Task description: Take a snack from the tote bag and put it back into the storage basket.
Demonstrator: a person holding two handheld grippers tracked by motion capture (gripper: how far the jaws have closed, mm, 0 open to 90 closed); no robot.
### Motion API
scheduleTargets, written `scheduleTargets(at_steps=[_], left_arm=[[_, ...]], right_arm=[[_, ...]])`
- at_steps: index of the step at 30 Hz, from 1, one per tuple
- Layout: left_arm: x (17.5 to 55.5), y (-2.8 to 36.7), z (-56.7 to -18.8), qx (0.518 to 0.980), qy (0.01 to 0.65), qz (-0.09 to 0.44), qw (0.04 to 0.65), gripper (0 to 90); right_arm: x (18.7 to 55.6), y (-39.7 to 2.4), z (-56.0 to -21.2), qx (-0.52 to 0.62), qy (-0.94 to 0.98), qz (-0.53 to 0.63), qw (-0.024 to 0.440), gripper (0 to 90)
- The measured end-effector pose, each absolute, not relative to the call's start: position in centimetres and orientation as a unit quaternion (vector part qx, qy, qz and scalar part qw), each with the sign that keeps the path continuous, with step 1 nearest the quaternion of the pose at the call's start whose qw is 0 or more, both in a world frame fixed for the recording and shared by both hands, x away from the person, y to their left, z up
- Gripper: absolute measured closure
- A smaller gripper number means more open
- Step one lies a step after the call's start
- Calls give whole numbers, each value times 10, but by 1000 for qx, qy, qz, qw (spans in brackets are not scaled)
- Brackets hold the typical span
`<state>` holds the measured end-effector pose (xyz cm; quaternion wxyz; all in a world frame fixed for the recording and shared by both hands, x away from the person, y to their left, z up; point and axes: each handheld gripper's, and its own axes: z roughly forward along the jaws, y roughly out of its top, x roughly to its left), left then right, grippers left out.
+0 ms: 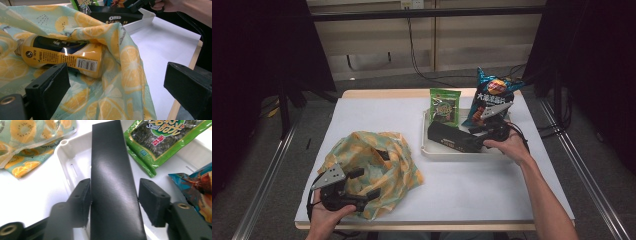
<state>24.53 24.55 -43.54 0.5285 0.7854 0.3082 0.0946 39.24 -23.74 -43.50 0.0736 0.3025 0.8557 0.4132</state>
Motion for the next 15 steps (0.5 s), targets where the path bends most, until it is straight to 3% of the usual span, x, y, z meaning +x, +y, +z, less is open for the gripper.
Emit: scheduleTargets(at_steps=[4, 10, 14, 15], left_arm=[[245, 245, -435, 787, 305, 95, 527, 60], [245, 246, -435, 783, 307, 92, 533, 60], [244, 246, -435, 783, 307, 94, 532, 60], [244, 246, -434, 783, 308, 95, 532, 60]], right_arm=[[392, -238, -436, 306, 854, 413, 78, 446], [389, -236, -436, 331, 838, 425, 87, 307], [387, -233, -430, 343, 826, 437, 99, 315], [386, -230, -426, 354, 816, 444, 107, 376]])
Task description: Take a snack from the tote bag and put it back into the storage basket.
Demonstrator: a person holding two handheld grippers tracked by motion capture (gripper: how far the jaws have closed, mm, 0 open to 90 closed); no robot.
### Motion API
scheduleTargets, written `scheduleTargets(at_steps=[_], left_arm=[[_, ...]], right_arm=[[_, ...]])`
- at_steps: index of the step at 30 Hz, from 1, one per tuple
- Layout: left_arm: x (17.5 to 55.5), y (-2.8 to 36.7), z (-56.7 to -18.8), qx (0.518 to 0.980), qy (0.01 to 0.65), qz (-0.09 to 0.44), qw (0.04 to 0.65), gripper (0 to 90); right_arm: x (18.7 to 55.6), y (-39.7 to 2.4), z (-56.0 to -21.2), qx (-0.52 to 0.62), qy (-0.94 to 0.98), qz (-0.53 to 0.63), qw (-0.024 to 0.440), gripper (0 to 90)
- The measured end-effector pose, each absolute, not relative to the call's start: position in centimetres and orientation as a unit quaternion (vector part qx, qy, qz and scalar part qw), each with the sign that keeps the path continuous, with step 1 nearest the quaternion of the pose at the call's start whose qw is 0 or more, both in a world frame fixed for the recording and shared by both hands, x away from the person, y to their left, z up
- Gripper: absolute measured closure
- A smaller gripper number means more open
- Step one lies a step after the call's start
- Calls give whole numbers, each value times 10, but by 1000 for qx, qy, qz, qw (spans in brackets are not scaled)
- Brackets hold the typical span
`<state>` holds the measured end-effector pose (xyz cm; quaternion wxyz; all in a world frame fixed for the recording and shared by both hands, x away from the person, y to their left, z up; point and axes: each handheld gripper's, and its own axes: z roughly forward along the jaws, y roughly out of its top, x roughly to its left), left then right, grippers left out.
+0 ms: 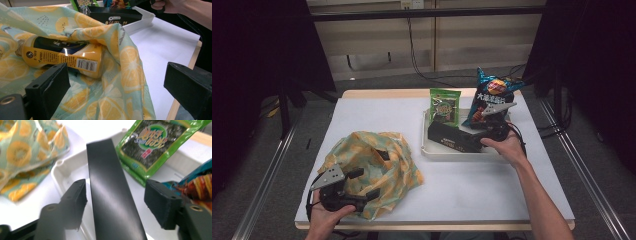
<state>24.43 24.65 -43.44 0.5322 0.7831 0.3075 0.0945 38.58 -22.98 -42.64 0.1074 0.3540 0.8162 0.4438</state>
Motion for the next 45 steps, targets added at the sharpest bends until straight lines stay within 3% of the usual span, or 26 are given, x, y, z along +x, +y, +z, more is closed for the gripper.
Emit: scheduleTargets(at_steps=[3, 8, 23, 32, 45], left_arm=[[244, 246, -434, 783, 306, 97, 532, 60], [244, 247, -434, 783, 305, 92, 535, 60], [244, 250, -435, 782, 302, 91, 537, 60], [243, 251, -434, 782, 306, 95, 535, 60], [244, 251, -434, 781, 304, 93, 537, 60]], right_arm=[[386, -224, -425, 355, 814, 447, 108, 498], [394, -210, -427, 373, 798, 459, 114, 892], [445, -158, -434, 434, 794, 413, 105, 900], [448, -157, -433, 447, 795, 396, 111, 900], [440, -150, -438, 427, 810, 394, 86, 900]])
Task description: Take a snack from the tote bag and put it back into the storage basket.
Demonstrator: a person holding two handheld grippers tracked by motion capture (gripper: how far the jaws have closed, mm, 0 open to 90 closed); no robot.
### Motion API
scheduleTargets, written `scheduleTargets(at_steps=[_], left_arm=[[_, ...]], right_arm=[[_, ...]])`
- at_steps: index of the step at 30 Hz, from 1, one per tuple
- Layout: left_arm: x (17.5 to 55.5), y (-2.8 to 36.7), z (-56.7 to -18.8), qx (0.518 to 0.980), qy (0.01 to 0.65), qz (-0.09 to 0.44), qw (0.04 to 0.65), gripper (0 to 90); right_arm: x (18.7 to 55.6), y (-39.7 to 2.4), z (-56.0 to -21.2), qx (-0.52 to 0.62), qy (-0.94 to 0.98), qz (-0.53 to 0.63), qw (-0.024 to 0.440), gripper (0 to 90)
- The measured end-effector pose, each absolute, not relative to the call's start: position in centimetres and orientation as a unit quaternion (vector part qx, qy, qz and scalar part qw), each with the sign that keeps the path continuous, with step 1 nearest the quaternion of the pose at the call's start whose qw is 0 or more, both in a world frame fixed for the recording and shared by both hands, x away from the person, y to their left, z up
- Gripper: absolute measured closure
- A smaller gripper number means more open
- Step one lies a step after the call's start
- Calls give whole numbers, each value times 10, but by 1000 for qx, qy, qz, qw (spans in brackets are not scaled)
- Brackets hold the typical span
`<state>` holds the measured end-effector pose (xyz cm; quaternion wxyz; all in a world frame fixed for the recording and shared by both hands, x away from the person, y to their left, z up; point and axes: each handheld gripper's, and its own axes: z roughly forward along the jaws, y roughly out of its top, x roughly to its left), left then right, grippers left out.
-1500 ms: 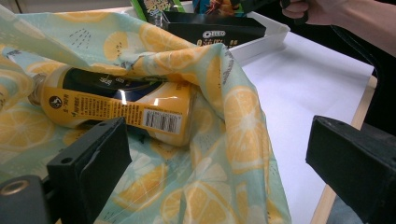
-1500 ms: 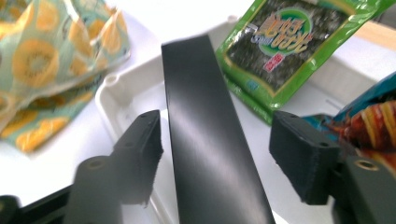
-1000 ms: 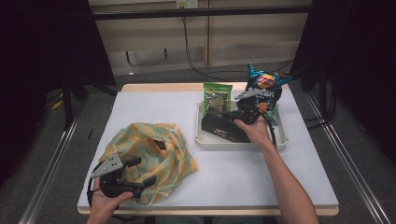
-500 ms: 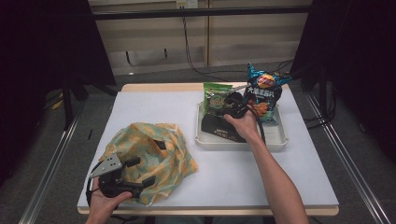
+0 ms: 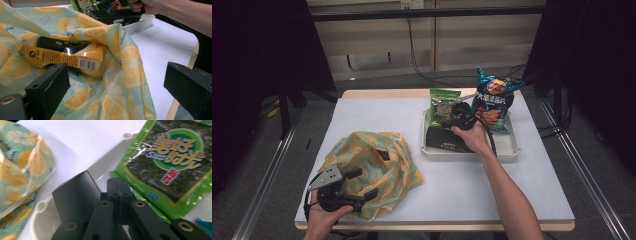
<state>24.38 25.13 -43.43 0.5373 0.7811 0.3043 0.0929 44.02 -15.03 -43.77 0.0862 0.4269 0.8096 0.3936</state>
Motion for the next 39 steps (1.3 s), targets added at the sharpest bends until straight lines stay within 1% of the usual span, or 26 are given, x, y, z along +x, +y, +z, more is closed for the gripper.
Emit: scheduleTargets(at_steps=[7, 14, 19, 22, 27, 33, 39], left_arm=[[244, 252, -434, 780, 308, 96, 536, 60], [244, 252, -434, 780, 304, 94, 539, 60], [243, 253, -434, 779, 305, 93, 540, 62], [244, 254, -434, 780, 309, 99, 534, 62], [242, 252, -433, 780, 304, 94, 540, 62], [243, 251, -433, 783, 302, 95, 536, 62], [243, 249, -433, 783, 300, 95, 536, 62]], right_arm=[[434, -144, -441, 402, 824, 393, 77, 900], [428, -149, -444, 401, 823, 396, 73, 900], [422, -154, -437, 397, 819, 406, 85, 900], [411, -163, -427, 389, 811, 428, 82, 900], [386, -174, -422, 376, 813, 438, 71, 900], [356, -193, -432, 381, 817, 427, 67, 900], [340, -204, -440, 383, 819, 423, 60, 900]])
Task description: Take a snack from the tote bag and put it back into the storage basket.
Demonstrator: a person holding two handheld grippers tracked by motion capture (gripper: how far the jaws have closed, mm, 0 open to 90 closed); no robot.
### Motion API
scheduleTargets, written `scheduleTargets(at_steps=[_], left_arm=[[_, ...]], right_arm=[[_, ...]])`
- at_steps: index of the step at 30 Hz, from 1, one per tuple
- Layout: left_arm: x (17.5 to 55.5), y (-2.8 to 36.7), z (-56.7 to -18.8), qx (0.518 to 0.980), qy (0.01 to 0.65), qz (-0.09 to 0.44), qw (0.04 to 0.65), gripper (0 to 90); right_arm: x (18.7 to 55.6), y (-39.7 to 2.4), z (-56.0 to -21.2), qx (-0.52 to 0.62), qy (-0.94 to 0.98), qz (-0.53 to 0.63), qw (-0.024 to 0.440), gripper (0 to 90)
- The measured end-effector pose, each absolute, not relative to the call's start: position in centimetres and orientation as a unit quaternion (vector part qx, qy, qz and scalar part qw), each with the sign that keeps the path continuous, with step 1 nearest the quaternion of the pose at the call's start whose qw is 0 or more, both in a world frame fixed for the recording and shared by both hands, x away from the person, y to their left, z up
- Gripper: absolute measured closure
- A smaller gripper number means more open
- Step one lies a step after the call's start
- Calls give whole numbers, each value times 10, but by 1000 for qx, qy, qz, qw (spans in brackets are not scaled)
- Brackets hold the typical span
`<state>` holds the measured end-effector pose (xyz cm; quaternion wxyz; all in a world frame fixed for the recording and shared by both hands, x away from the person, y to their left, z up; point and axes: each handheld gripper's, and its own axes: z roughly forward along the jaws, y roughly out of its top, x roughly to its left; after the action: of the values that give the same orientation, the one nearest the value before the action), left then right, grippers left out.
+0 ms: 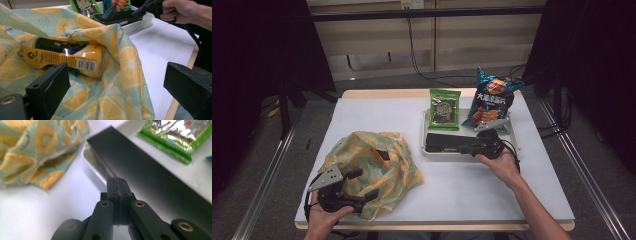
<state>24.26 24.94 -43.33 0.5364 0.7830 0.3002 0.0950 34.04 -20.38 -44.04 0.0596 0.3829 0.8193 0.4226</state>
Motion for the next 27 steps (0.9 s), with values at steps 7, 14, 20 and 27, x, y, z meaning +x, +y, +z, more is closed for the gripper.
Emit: scheduleTargets(at_steps=[7, 14, 20, 27], left_arm=[[243, 251, -433, 781, 301, 95, 539, 62], [244, 251, -434, 780, 303, 93, 540, 63], [244, 253, -435, 781, 308, 94, 536, 64], [244, 255, -434, 779, 306, 98, 539, 73]], right_arm=[[343, -212, -451, 395, 820, 411, 56, 900], [347, -212, -452, 402, 814, 415, 61, 900], [349, -205, -452, 395, 815, 420, 59, 900], [342, -194, -446, 372, 812, 445, 61, 811]])
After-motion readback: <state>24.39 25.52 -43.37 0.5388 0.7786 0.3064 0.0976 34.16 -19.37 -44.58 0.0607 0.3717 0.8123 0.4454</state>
